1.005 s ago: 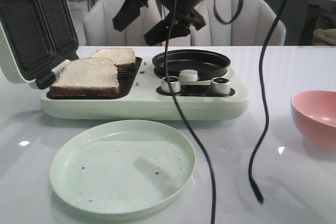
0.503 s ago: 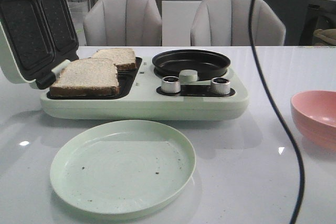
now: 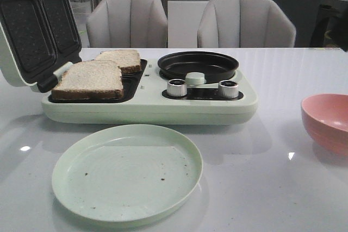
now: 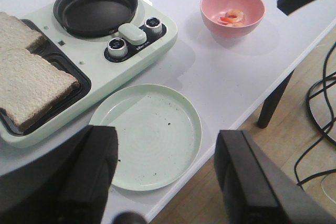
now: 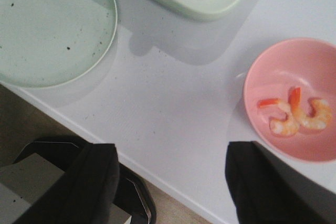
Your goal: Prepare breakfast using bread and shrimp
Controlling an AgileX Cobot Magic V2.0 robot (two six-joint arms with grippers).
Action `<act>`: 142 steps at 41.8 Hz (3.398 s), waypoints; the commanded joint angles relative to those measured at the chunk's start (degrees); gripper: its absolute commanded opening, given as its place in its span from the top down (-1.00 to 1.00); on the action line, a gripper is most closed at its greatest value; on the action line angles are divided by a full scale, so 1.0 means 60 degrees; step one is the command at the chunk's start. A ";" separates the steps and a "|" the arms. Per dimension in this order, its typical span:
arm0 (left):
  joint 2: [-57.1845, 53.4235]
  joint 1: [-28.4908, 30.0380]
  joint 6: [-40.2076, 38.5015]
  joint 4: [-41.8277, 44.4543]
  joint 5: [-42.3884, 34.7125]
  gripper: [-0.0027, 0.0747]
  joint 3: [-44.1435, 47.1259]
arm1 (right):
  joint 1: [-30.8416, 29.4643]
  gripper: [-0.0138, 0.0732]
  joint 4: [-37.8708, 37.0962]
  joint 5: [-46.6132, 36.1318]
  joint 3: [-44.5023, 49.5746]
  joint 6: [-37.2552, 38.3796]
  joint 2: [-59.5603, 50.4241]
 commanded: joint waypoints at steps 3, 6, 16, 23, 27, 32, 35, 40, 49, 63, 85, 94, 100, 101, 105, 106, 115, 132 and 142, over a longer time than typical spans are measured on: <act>-0.0013 -0.0071 -0.0029 0.0206 -0.1051 -0.24 -0.0249 | -0.0050 -0.56 -0.0059 -0.0605 0.0710 0.0029 -0.1281; -0.0013 -0.0071 -0.0029 0.0294 -0.1114 -0.24 -0.0249 | -0.0050 -0.56 -0.0059 -0.0597 0.1057 0.0037 -0.1840; -0.0013 -0.0071 -0.0029 0.0532 -0.1408 -0.24 -0.0249 | -0.0050 -0.56 -0.0059 -0.0612 0.1611 0.0037 -0.3194; 0.0005 -0.0071 -0.0029 0.0619 -0.1910 -0.24 -0.0249 | -0.0050 -0.56 -0.0059 -0.0676 0.1611 0.0037 -0.3601; 0.0126 -0.0053 -0.0029 0.0658 -0.1886 -0.24 -0.0266 | -0.0050 -0.56 -0.0059 -0.0665 0.1611 0.0037 -0.3601; 0.0444 -0.0053 -0.0029 0.0881 -0.1636 -0.24 -0.0334 | -0.0050 -0.56 -0.0059 -0.0691 0.1611 0.0037 -0.3601; 0.0780 -0.0053 -0.0029 0.1018 -0.1221 -0.24 -0.0555 | -0.0050 -0.56 -0.0059 -0.0719 0.1611 0.0037 -0.3601; 0.1469 -0.0053 -0.0029 0.1322 0.0019 -0.24 -0.1157 | -0.0050 -0.56 -0.0059 -0.0711 0.1611 0.0037 -0.3601; 0.3060 -0.0036 -0.0046 0.2084 0.2265 -0.24 -0.2121 | -0.0050 -0.56 -0.0059 -0.0658 0.1611 0.0037 -0.3601; 0.4617 0.3212 -0.0070 0.1741 0.3164 -0.24 -0.2481 | -0.0050 -0.56 -0.0059 -0.0601 0.1611 0.0037 -0.3601; 0.4990 1.1078 0.3524 -0.3537 0.1070 0.64 -0.2989 | -0.0050 -0.56 -0.0059 -0.0590 0.1611 0.0037 -0.3601; 0.6376 1.2211 0.4444 -0.4832 0.0756 0.67 -0.4291 | -0.0050 -0.56 -0.0059 -0.0590 0.1611 0.0037 -0.3601; 0.7476 1.2235 0.4444 -0.5180 0.0581 0.67 -0.5303 | -0.0050 -0.56 -0.0059 -0.0590 0.1611 0.0037 -0.3601; 0.7629 1.2235 0.4444 -0.5257 0.0538 0.67 -0.5486 | -0.0050 -0.56 -0.0059 -0.0590 0.1611 0.0037 -0.3601; 0.8303 1.2218 0.4444 -0.5759 0.0323 0.67 -0.6052 | -0.0050 -0.56 -0.0059 -0.0590 0.1611 0.0037 -0.3601; 0.8481 1.2218 0.4444 -0.5877 0.0326 0.67 -0.6214 | -0.0050 -0.56 -0.0059 -0.0590 0.1611 0.0037 -0.3601; 0.9599 1.2204 0.4974 -0.7319 0.0458 0.67 -0.7158 | -0.0050 -0.56 -0.0059 -0.0590 0.1611 0.0037 -0.3601; 1.0155 1.1485 0.5959 -0.8657 0.0581 0.67 -0.7302 | -0.0050 -0.56 -0.0059 -0.0599 0.1611 0.0037 -0.3601; 1.0155 1.0699 0.5981 -0.8794 0.0710 0.67 -0.7321 | -0.0050 -0.56 -0.0059 -0.0599 0.1611 0.0037 -0.3601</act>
